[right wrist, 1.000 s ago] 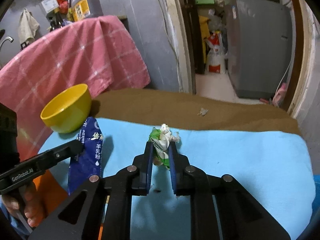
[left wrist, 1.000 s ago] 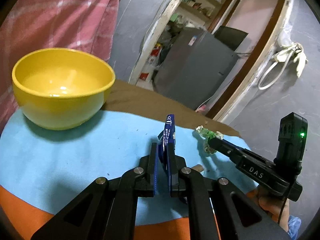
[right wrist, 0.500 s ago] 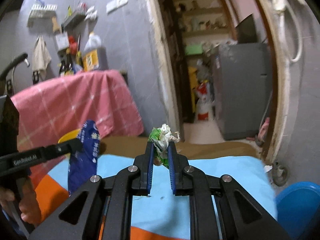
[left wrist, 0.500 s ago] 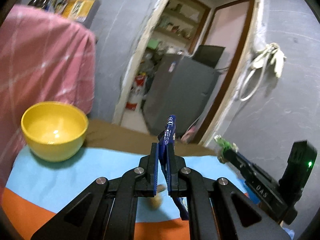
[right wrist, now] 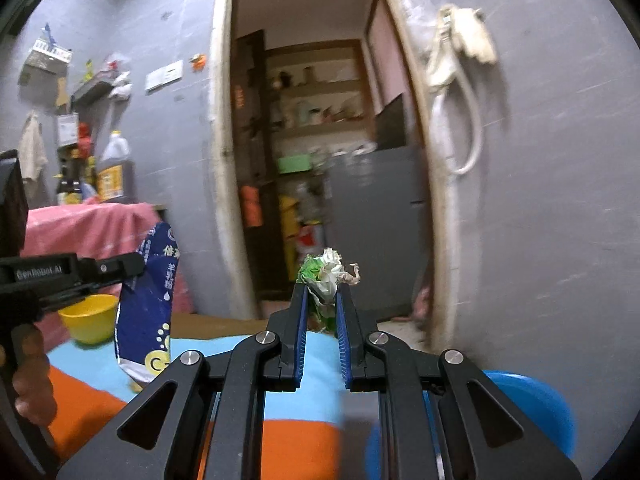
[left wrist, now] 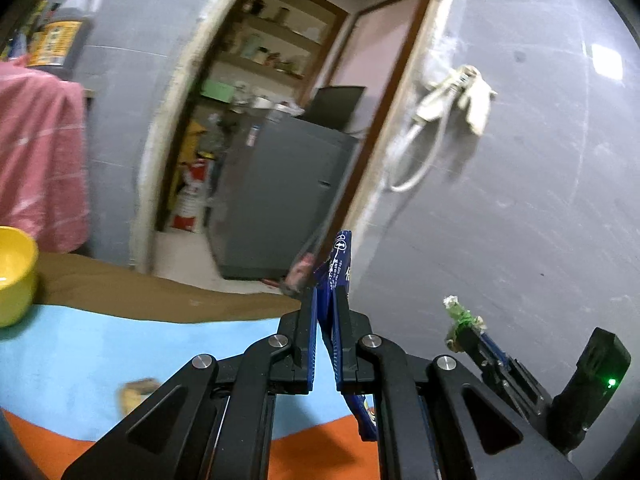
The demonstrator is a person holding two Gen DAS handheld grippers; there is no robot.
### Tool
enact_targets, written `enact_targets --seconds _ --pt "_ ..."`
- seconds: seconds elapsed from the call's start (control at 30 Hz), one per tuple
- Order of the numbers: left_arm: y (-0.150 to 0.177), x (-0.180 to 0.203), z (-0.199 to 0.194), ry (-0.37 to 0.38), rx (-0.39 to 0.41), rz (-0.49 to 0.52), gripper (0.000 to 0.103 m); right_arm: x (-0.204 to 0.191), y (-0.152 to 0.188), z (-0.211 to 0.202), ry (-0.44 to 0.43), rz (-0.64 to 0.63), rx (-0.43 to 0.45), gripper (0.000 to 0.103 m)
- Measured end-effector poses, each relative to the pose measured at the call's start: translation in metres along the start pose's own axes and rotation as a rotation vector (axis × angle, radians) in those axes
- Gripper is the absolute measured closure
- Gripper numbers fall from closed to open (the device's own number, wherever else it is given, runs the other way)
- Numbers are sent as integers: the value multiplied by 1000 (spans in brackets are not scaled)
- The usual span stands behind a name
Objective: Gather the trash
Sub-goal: 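Lift both held items and carry them over the blue basin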
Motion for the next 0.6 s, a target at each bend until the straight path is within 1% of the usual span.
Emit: enact_targets --seconds 0.1,0.2,0.3,0.4,0.6 --pt "6 29 14 42 -27 15 98 24 5 -12 60 15 -7 91" --pt "14 58 36 59 -74 20 98 52 10 -21 105 71 -22 91" --pt "24 81 55 53 -114 21 98 76 16 -28 146 120 -46 91" --pt "34 96 77 50 -172 11 98 102 23 -30 177 193 -70 91" --pt "60 111 112 27 -283 10 98 132 37 -28 222 302 -136 90"
Point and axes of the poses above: each gripper's, at about its wrist camera, not at the fingertips, and z roughly the way its jaws point, x to its right, y to its underside, the point moved 2 cm from there along z, roughly the way its jaws point, and after that the axes turned 12 degrees about -y, right-handed, at the moved point
